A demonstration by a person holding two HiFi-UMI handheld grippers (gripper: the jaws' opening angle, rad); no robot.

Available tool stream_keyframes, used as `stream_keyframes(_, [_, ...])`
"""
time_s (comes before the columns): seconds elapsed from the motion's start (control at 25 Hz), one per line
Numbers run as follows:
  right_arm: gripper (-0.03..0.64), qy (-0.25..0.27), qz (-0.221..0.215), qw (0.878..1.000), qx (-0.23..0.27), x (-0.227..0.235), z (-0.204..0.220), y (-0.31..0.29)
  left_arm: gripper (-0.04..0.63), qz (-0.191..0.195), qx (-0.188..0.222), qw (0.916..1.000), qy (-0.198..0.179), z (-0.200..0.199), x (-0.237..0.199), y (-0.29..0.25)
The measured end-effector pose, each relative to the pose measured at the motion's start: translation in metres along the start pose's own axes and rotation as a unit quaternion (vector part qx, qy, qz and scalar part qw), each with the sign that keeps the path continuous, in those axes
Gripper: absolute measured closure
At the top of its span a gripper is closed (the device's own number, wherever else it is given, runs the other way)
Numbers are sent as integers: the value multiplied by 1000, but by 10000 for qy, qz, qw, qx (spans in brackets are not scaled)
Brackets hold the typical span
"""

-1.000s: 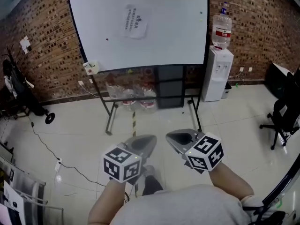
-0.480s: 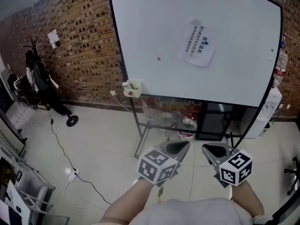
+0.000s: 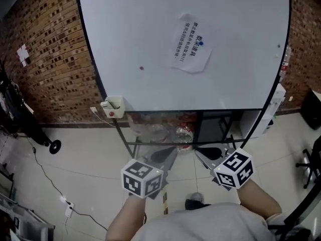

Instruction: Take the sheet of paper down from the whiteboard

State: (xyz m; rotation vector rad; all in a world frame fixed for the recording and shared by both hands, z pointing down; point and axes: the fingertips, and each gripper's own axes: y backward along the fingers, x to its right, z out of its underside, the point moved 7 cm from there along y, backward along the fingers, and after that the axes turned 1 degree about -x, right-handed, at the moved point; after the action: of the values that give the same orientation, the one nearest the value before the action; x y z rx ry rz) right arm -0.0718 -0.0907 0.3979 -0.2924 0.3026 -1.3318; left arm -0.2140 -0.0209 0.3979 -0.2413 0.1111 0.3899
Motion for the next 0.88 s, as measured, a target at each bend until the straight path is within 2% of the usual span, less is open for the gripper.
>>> stream_keyframes(0.12, [618,32,22,10000,-8,-2,-10,-7,594,34,25,10000,50,-1,-9,3])
stream_keyframes(0.36, [618,123,-37,9998,179,50,-32,-34,594,24,-69,9999,-83,-36,-44,-40])
stream_keyframes(0.52, [618,170,47,9997,187,105,-43,-56,594,-64,-127,9995,-269,-63,-78,-85])
stream_keyframes(0.68, [618,194,74,9995,240,170,-57,-72,594,-98,-109,9996,-223,-93,-113,-140])
stream_keyframes(0.88, [618,600,332,9973,271,236,-78,-85,594,55,-75,9994,-336,-125,-135,-198])
